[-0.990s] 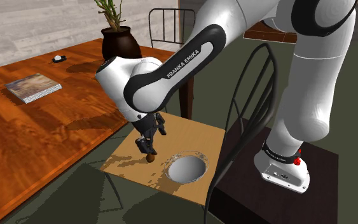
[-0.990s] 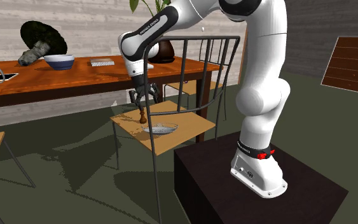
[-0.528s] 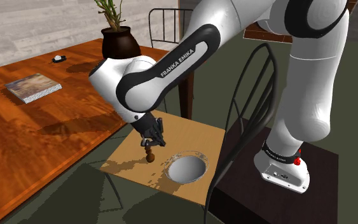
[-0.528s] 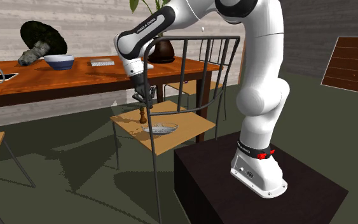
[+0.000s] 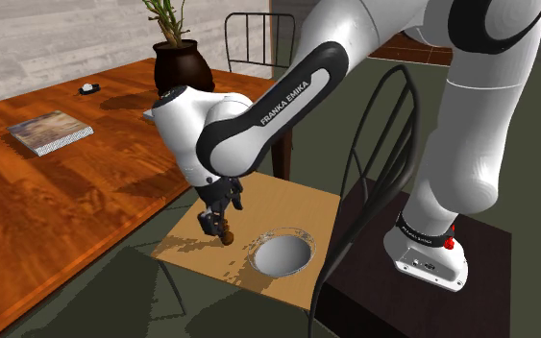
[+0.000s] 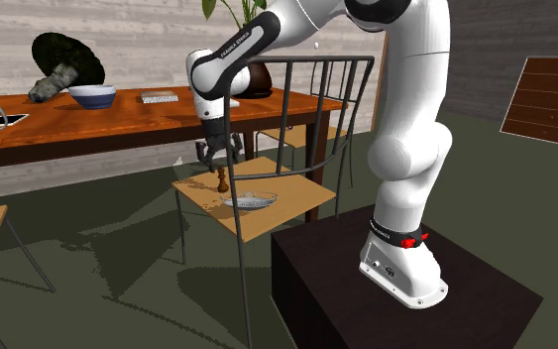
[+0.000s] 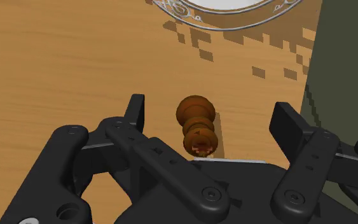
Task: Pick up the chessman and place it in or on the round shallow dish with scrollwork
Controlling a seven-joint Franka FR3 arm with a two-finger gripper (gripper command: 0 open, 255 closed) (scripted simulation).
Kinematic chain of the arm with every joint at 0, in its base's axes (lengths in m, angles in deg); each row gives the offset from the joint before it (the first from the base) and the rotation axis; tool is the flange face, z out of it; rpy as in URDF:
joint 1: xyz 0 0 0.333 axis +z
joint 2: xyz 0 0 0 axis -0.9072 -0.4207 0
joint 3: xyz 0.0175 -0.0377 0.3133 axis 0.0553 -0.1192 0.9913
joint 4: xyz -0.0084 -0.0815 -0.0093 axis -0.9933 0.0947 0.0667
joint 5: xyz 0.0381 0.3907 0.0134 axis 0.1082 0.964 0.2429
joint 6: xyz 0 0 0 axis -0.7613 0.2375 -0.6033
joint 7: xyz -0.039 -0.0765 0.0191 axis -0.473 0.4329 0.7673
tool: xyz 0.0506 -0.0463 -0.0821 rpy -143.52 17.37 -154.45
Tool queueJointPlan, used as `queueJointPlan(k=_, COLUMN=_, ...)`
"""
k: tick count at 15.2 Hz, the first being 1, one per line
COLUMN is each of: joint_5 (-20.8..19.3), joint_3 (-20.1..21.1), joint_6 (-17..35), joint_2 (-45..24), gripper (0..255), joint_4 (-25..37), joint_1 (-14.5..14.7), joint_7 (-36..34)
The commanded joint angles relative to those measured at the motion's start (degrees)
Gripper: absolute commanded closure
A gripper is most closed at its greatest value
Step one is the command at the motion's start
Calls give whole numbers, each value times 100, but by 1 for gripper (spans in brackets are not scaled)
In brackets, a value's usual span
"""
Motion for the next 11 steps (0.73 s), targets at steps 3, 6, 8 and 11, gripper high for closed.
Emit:
queueJointPlan(k=3, joint_5=-14, joint_3=-53, joint_6=944, joint_2=31, gripper=0, joint_4=-320, joint_1=-89, joint_7=68)
queueJointPlan(k=6, joint_5=-95, joint_3=-58, joint_6=1158, joint_2=-100, gripper=0, joint_4=-419, joint_1=-82, joint_7=12)
queueJointPlan(k=8, joint_5=-141, joint_3=-63, joint_6=1270, joint_2=-172, gripper=0, joint_4=-467, joint_1=-77, joint_7=-20)
queueJointPlan(k=11, joint_5=-142, joint_3=-60, joint_6=1270, joint_2=-173, gripper=0, joint_4=-467, joint_1=-80, joint_7=-21)
